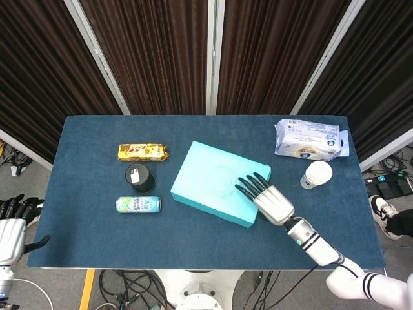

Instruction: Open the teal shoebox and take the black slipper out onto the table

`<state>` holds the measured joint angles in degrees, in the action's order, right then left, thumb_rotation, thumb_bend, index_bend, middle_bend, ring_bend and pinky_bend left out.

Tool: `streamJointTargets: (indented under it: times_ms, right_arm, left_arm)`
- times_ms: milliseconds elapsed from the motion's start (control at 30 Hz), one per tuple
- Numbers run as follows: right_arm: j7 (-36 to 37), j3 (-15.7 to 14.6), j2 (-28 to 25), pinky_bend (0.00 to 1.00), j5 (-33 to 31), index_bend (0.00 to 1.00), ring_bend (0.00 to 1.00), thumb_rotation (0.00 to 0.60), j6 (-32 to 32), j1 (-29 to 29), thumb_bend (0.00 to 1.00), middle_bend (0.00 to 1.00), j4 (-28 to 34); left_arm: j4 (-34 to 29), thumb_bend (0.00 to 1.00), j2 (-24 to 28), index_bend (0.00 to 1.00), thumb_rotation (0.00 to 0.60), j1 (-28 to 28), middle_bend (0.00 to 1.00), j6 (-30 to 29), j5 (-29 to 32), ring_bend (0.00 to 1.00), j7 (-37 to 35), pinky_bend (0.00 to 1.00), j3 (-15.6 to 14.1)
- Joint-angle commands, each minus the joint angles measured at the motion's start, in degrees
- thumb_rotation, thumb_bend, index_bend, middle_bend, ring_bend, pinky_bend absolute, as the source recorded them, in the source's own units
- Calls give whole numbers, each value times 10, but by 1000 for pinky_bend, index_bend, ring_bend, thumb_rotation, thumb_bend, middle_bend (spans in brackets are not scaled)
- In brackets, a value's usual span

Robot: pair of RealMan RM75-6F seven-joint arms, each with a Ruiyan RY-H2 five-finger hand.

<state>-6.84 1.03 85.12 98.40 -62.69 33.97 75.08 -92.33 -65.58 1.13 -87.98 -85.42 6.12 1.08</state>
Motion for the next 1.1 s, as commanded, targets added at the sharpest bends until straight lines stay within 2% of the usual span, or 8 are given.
streamJointTargets:
  times_ms: [33,233,433,733,900,1100]
  right_arm:
    - [-3,-15,0,0,17,0,0,600,-9,2,70,0,20]
    - [-6,-24,-32,0,17,0,0,600,-36,-14,68,1,35]
    - [-21,-11,-52,0,-12,0,0,600,-40,-22,68,13,10]
    - [-8,-9,34,0,-2,0,0,600,-34,1,68,15,-124]
    - [19,-14,90,0,22,14,0,600,-72,7,69,33,-217]
    - [60,-23,138,0,44,101,0,600,-126,8,73,84,-300]
  left_arm:
    - [1,0,0,224,600,-1,196,0,1,97,-1,114,0]
    - [2,0,0,227,600,-4,196,-4,-2,97,-5,115,-2]
    - [-4,0,2,227,600,-1,196,6,1,97,-3,115,-3]
    - [-15,0,10,227,600,-8,196,-1,-2,97,-3,115,-8]
    - [-19,0,13,227,600,-12,196,-2,-1,97,-1,115,-9]
    - [-23,0,16,228,600,-12,196,-1,-2,97,-1,115,-9]
